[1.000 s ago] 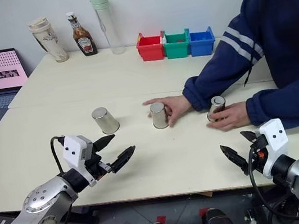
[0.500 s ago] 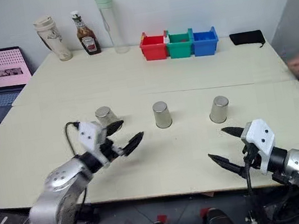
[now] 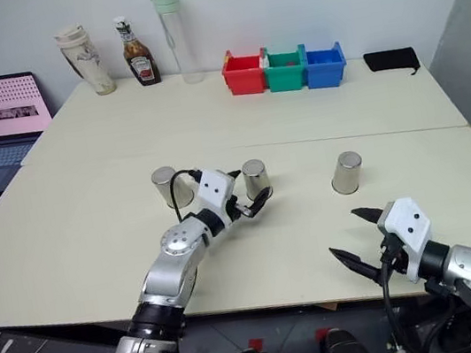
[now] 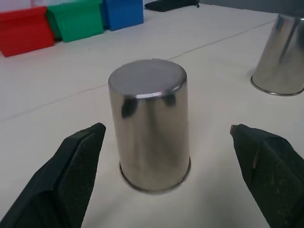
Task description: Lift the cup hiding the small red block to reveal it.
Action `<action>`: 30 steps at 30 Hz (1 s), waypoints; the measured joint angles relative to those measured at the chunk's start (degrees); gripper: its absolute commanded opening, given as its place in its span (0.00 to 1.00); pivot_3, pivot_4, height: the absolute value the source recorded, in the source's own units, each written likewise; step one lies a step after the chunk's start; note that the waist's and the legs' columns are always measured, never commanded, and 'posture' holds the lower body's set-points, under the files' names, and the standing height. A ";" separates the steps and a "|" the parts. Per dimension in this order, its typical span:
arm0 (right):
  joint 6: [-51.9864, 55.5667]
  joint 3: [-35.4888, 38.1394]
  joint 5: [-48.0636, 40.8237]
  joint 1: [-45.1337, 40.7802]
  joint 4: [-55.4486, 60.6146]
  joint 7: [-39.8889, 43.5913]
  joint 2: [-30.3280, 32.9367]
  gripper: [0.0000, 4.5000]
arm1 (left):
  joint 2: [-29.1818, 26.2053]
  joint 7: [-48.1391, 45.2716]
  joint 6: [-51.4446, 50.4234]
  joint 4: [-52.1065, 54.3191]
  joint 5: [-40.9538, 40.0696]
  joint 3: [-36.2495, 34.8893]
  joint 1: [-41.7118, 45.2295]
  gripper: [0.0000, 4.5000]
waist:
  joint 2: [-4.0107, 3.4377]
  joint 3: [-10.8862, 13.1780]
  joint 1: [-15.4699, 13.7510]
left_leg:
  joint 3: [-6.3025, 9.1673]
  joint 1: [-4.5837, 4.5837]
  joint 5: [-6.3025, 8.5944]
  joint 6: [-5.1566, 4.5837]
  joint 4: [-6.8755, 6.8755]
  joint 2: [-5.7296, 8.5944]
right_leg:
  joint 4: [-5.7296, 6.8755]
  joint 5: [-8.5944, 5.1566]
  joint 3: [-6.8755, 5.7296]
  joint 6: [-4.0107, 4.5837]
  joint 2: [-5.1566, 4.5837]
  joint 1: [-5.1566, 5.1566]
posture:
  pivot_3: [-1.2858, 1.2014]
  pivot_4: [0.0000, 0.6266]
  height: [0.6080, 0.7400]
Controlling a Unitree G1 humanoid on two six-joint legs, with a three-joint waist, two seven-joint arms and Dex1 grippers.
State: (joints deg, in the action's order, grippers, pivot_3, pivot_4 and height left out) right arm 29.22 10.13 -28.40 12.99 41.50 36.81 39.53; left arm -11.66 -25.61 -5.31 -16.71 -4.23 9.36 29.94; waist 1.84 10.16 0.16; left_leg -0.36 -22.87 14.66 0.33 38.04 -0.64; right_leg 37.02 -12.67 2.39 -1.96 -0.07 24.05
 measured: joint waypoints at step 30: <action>3.85 3.44 -2.09 -0.38 3.25 -4.18 -0.64 1.00 | 7.66 19.18 -3.15 -15.56 0.69 -11.27 13.61 0.61 | 0.02 0.01 -0.06 | 0.05 -0.02 0.00 0.00 0.04 0.04 | 0.00 0.05 -0.05 -0.08 0.01 -0.01 | 0.52 0.24 1.00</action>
State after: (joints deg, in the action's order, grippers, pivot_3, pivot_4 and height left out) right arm 33.07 13.58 -30.49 12.61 44.76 32.63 38.89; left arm -4.00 -6.43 -8.46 -32.27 -3.54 -1.91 43.55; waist 1.86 10.17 0.10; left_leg -0.31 -22.89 14.66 0.34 38.08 -0.60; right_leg 37.03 -12.62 2.34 -2.04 -0.06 24.04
